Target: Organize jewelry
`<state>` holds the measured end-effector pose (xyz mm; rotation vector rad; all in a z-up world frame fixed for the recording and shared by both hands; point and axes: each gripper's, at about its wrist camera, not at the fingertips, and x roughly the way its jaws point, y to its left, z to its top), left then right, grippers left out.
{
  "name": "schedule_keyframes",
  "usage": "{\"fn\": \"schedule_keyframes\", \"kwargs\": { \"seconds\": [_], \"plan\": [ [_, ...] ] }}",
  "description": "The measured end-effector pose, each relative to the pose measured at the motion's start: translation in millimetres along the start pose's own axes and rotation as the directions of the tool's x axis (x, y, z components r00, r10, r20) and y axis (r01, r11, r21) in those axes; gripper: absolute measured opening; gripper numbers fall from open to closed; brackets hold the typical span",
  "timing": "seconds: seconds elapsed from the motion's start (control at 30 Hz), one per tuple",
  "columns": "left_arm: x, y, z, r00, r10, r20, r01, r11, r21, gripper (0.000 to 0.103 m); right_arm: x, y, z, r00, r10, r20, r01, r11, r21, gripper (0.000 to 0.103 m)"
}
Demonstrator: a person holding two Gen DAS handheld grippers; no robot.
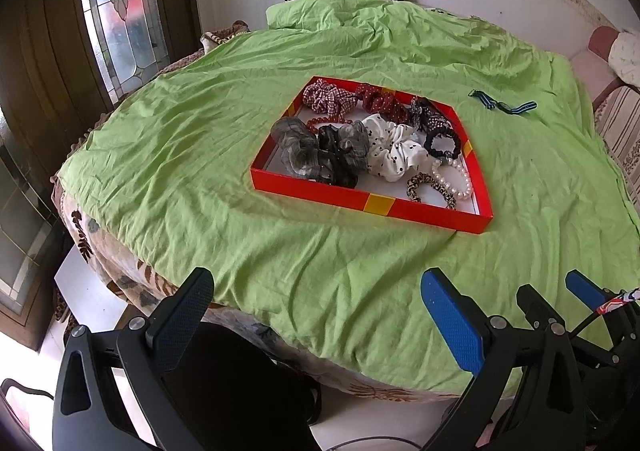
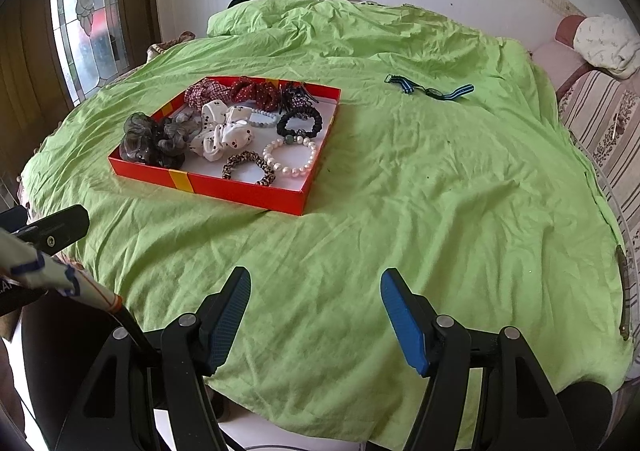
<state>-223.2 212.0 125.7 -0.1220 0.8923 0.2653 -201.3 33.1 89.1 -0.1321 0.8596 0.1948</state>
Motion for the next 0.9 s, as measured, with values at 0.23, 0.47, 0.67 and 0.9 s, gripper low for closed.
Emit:
{"fn": "schedule_keyframes", "kwargs": {
  "seconds": [0.23, 0.47, 0.67, 0.9],
  "plan": [
    [4, -4, 0, 1.000, 0.004, -0.009, -0.004, 1.000, 0.012, 0.103, 4, -4, 0, 1.000, 0.005, -0.003, -0.005, 1.000, 0.006, 0.072],
    [5, -6, 1, 1.000, 0.006, -0.011, -0.006, 1.000, 0.015, 0.103, 7, -6, -1, 1.000, 0.014, -0.002, -0.014, 1.000, 0.007, 0.072],
    [6, -9, 3, 1.000, 0.009, -0.014, -0.008, 1.000, 0.024, 0.103, 8, -9, -2, 1.000, 0.030, 0.001, -0.030, 1.000, 0.009, 0.072],
    [-1, -26, 16, 0.999, 0.021, 0.024, -0.023, 0.998, 0.061, 0.103, 8, -25, 0, 0.999, 0.045, 0.006, -0.045, 0.998, 0.044, 0.072]
  ]
}}
